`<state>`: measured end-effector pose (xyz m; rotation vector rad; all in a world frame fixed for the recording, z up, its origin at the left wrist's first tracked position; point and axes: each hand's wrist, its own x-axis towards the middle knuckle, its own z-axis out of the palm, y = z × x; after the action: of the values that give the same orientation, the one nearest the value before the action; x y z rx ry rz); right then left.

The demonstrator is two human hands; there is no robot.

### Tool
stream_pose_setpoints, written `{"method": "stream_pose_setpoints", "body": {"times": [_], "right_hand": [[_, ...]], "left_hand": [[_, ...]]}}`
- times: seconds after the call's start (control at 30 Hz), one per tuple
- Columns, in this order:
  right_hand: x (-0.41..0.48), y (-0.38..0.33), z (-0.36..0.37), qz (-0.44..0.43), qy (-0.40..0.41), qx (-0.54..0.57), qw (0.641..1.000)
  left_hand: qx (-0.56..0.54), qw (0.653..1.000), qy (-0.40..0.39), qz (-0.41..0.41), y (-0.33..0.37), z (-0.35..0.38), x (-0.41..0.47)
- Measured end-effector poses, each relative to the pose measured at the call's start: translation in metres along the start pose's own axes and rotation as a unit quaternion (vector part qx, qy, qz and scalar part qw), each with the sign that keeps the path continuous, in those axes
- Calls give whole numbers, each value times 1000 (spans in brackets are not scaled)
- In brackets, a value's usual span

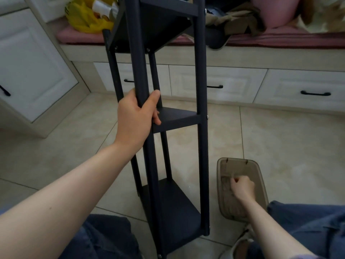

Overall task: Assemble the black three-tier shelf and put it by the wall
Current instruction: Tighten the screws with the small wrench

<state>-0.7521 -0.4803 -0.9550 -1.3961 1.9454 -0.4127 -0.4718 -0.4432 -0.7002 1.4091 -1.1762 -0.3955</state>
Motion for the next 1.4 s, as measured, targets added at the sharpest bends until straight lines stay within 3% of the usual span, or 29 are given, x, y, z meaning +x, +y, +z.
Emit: {"method": "stream_pose_setpoints", "body": {"times": [0.13,0.4,0.57,0.8,1.0,1.27,1.4], "right_hand": [[2,25,13,53,-89,-90,991],[7,26,14,70,-105,-125,984],[6,18,10,54,-83,-80,992],[-10,-78,-19,-74,9,89,993],[-42,-190,-72,-228,0,282,932],[-68,-262,-139,-267,-133,276,914],[-75,-263,-147,-257,-149,233,926]], "left_hand": [[18,1000,-5,-4,1,1,2],[22,1000,-2,-19,1,-3,6],[21,1000,-5,-18,1,-6,6],[12,999,-5,-32,2,-10,7],[-29,996,-48,-76,8,-16,8],[-31,984,-154,-84,18,-26,7],[-108,979,-145,-94,24,-25,11]]}}
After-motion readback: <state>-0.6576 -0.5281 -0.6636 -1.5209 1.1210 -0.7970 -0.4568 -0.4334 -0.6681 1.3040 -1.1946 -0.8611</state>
